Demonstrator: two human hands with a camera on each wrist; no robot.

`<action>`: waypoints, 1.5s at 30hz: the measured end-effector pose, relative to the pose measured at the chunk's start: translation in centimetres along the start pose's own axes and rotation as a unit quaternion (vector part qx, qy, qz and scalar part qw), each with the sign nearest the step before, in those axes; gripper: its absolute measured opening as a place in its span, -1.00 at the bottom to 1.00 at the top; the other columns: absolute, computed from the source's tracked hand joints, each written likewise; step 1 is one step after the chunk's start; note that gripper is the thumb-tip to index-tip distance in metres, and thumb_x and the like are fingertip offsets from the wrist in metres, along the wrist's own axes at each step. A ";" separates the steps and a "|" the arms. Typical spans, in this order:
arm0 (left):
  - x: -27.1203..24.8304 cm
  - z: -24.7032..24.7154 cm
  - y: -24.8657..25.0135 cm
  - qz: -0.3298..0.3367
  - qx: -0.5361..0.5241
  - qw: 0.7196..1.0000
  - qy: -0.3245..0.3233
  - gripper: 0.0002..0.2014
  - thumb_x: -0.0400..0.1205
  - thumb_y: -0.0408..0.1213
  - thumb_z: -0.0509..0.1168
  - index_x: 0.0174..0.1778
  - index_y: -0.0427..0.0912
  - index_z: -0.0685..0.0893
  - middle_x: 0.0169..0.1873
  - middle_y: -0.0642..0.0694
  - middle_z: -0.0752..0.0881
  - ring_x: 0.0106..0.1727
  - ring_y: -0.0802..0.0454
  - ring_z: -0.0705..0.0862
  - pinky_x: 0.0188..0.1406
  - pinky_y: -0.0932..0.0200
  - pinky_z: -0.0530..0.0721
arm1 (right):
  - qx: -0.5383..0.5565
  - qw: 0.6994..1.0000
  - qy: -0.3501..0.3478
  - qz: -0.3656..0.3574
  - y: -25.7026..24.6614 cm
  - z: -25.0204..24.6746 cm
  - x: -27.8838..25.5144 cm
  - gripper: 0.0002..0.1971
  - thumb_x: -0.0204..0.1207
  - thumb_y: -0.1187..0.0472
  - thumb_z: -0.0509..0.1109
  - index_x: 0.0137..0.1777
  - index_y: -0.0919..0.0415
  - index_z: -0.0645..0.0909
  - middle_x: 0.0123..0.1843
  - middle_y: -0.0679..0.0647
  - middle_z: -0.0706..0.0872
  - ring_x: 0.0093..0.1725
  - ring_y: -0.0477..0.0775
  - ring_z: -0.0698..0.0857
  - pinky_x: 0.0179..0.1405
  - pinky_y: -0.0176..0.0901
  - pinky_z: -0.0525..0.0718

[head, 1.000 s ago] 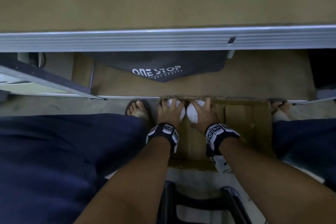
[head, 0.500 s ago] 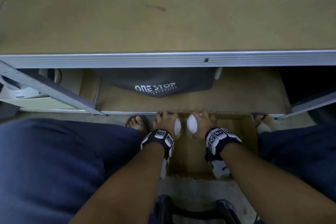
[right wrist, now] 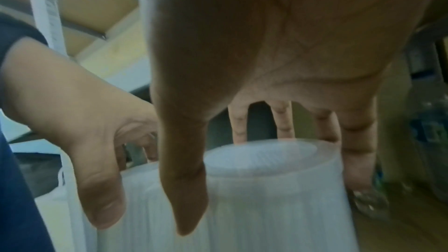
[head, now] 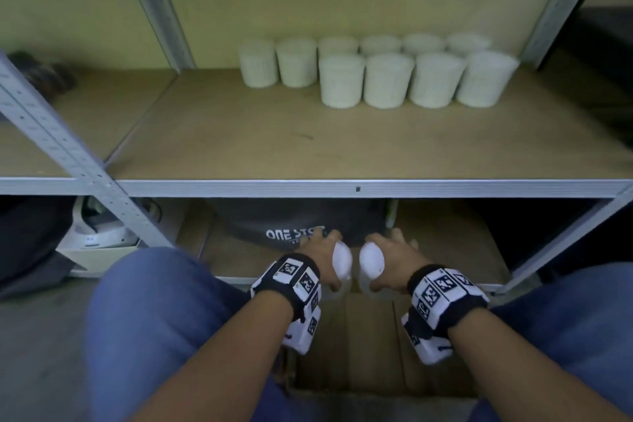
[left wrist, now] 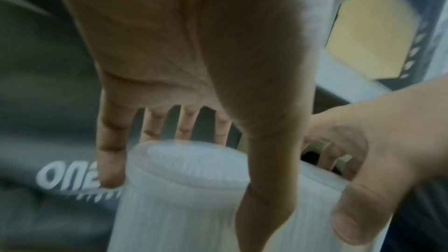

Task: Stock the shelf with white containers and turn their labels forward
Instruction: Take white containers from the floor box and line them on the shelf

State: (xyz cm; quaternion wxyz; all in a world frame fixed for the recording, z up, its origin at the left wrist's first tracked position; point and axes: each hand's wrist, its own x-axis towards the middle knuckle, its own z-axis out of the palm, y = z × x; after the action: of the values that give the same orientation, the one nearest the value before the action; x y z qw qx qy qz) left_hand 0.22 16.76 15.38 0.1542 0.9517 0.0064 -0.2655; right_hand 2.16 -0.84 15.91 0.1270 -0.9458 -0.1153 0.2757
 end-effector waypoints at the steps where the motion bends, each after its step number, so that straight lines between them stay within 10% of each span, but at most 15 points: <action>1: -0.6 -0.8 0.4 0.008 0.006 1.000 0.005 -0.09 0.23 -0.11 0.59 0.46 0.11 0.26 0.38 -0.12 0.33 0.44 -0.29 0.36 0.28 -0.28 0.58 | 0.001 1.000 0.007 -0.007 -0.1 -0.9 -0.8 -0.12 0.20 0.04 0.59 0.50 -0.23 0.22 0.44 0.05 0.21 0.40 0.36 0.32 0.27 0.19 0.58; 24: -8.0 -17.5 5.1 0.106 -0.085 0.953 0.270 -0.27 0.22 0.04 0.55 0.34 0.13 0.53 0.34 0.08 0.54 0.34 0.03 0.50 0.13 0.18 0.53 | 0.108 0.946 0.283 -0.117 -3.0 -17.6 -7.3 -0.23 0.10 -0.10 0.61 0.39 -0.12 0.51 0.39 -0.11 0.51 0.38 0.10 0.47 0.35 0.05 0.54; 39: -4.2 -16.2 3.5 0.078 -0.101 0.936 0.327 -0.35 0.36 0.05 0.48 0.38 0.09 0.47 0.38 0.10 0.42 0.40 -0.02 0.36 0.41 0.03 0.42 | 0.072 0.955 0.274 -0.093 -4.3 -17.2 -3.1 -0.30 0.36 -0.06 0.50 0.52 -0.07 0.39 0.58 -0.01 0.26 0.53 0.17 0.24 0.51 0.00 0.31; 45: -5.0 -16.0 3.1 0.123 -0.071 0.929 0.342 -0.54 0.46 -0.08 0.43 0.29 0.01 0.57 0.27 0.09 0.51 0.34 0.06 0.41 0.38 0.15 0.42 | 0.050 0.952 0.278 -0.116 -4.0 -17.7 -4.1 -0.58 0.42 0.23 0.39 0.31 0.11 0.56 0.34 0.02 0.50 0.42 0.05 0.34 0.39 -0.20 0.38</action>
State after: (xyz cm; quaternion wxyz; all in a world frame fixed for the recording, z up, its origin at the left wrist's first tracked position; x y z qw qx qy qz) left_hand 4.26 18.91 31.76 0.2414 0.9647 -0.0391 0.0982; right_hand 7.97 -1.41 33.62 0.2323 -0.9576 -0.1700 -0.0092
